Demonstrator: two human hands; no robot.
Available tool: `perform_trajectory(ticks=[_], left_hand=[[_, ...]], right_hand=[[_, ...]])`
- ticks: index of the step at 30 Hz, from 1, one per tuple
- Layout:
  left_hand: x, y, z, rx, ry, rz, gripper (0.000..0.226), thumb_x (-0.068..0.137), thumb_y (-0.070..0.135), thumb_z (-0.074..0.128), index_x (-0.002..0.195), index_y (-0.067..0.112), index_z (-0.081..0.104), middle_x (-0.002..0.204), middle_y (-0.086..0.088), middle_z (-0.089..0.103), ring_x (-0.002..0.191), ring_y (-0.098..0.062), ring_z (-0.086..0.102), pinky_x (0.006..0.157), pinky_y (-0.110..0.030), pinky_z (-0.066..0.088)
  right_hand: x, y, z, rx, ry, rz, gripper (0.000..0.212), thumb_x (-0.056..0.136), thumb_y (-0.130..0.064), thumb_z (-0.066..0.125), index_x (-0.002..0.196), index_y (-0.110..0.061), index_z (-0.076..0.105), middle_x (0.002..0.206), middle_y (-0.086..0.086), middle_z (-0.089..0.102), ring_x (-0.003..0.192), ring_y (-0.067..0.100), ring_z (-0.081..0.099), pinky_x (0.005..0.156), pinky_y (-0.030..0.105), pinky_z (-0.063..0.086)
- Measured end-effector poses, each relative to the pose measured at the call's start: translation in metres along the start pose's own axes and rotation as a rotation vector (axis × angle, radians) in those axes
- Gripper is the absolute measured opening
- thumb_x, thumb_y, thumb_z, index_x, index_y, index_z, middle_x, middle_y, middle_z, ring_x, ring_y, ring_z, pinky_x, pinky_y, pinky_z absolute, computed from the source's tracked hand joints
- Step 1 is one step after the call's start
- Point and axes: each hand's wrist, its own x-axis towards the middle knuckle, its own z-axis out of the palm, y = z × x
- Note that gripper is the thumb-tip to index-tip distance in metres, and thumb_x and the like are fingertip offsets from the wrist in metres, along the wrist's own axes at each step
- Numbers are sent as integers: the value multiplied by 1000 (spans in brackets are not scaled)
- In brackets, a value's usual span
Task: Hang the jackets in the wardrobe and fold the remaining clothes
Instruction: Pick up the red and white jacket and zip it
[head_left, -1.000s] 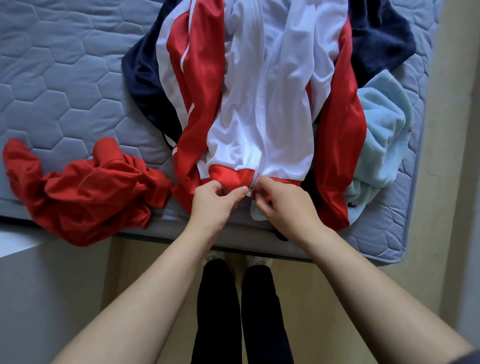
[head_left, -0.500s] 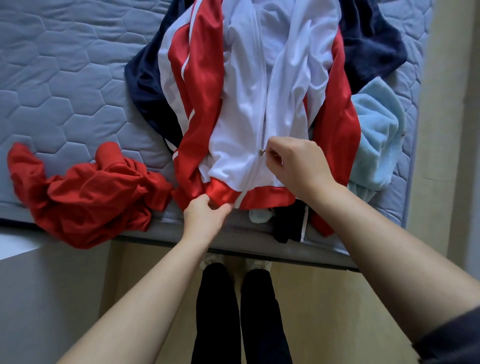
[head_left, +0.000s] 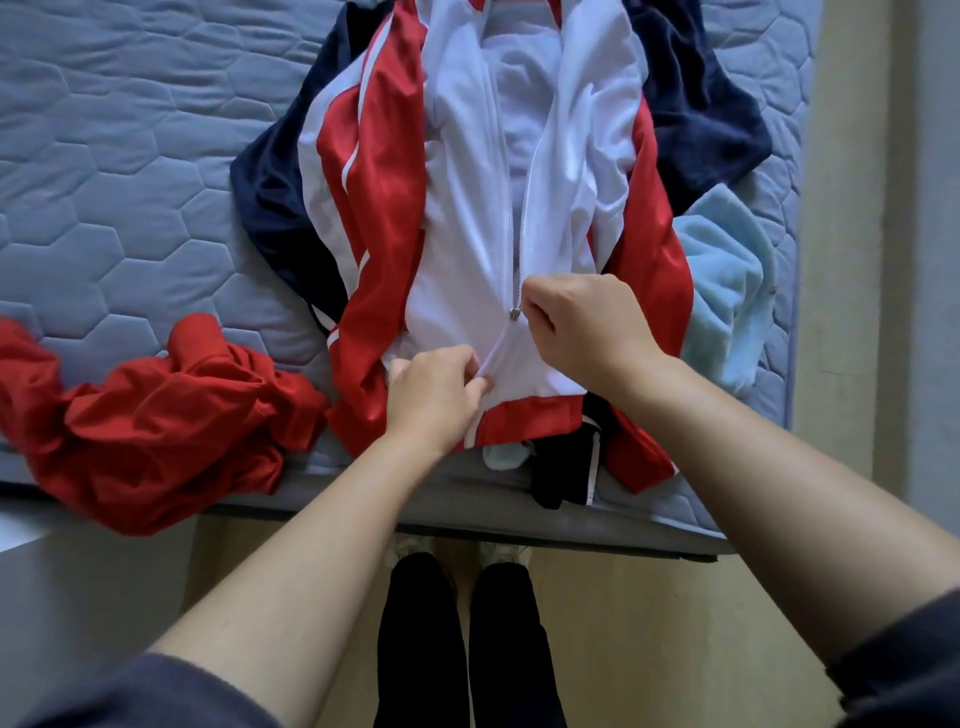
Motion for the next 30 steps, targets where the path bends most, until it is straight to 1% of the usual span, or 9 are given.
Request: perform_trajectory(ticks=[4, 8, 10, 13, 15, 19, 24, 27, 30], left_hand=[[-8, -30, 5, 158, -114, 20, 23, 90, 37, 60, 74, 23, 52, 74, 5, 59, 83, -23, 59, 87, -37, 35], [-2, -44, -2, 265, -224, 16, 20, 89, 37, 59, 79, 20, 52, 75, 4, 56, 84, -24, 61, 76, -33, 39], [9, -35, -9, 233, -213, 54, 23, 85, 41, 61, 88, 20, 54, 81, 5, 57, 84, -20, 60, 74, -32, 42], [35, -2, -22, 57, -95, 99, 35, 81, 50, 65, 102, 23, 57, 90, 9, 59, 82, -13, 54, 69, -31, 43], [53, 20, -30, 4, -18, 92, 32, 83, 50, 63, 99, 23, 58, 90, 9, 61, 83, -14, 54, 68, -31, 42], [71, 35, -33, 95, 2, 81, 19, 88, 36, 57, 81, 18, 55, 88, -5, 64, 87, -30, 59, 65, -33, 41], [56, 12, -20, 158, -85, 102, 22, 88, 34, 61, 76, 19, 50, 85, -5, 64, 84, -28, 60, 62, -32, 37], [35, -4, -5, 238, -174, 103, 19, 89, 33, 59, 79, 19, 50, 83, -4, 62, 84, -27, 61, 60, -31, 35], [29, -7, -1, 250, -251, 61, 22, 87, 31, 57, 72, 22, 44, 75, 0, 55, 81, -27, 61, 58, -30, 36]], right_hand=[[31, 7, -11, -39, 90, -22, 12, 84, -5, 47, 73, -9, 53, 68, 13, 57, 61, 37, 49, 54, 36, 24], [45, 8, -14, -57, 27, -53, 14, 86, -6, 45, 74, -14, 45, 66, 6, 43, 64, 36, 45, 56, 42, 39], [46, 9, -13, -31, 5, -63, 16, 89, -8, 47, 75, -15, 44, 68, 5, 44, 65, 35, 44, 58, 43, 39], [49, 14, -13, -38, -19, -74, 18, 92, -12, 48, 77, -19, 42, 72, 2, 46, 65, 30, 40, 58, 40, 36], [52, 17, -14, -60, -38, -93, 13, 92, -12, 47, 80, -16, 47, 73, 2, 48, 65, 29, 39, 58, 39, 36], [59, 22, -17, -120, -58, -112, 10, 91, -9, 47, 84, -13, 53, 74, 2, 50, 65, 31, 44, 55, 34, 29], [66, 27, -25, -229, -67, -126, 21, 82, 1, 46, 79, -18, 41, 71, 1, 40, 60, 28, 37, 53, 33, 19], [84, 38, -36, -306, 4, -68, 15, 82, 1, 48, 80, -14, 48, 71, 5, 47, 59, 28, 38, 50, 30, 16], [88, 42, -39, -339, -1, -60, 16, 82, 2, 47, 81, -13, 50, 72, 7, 52, 57, 27, 37, 50, 27, 12]])
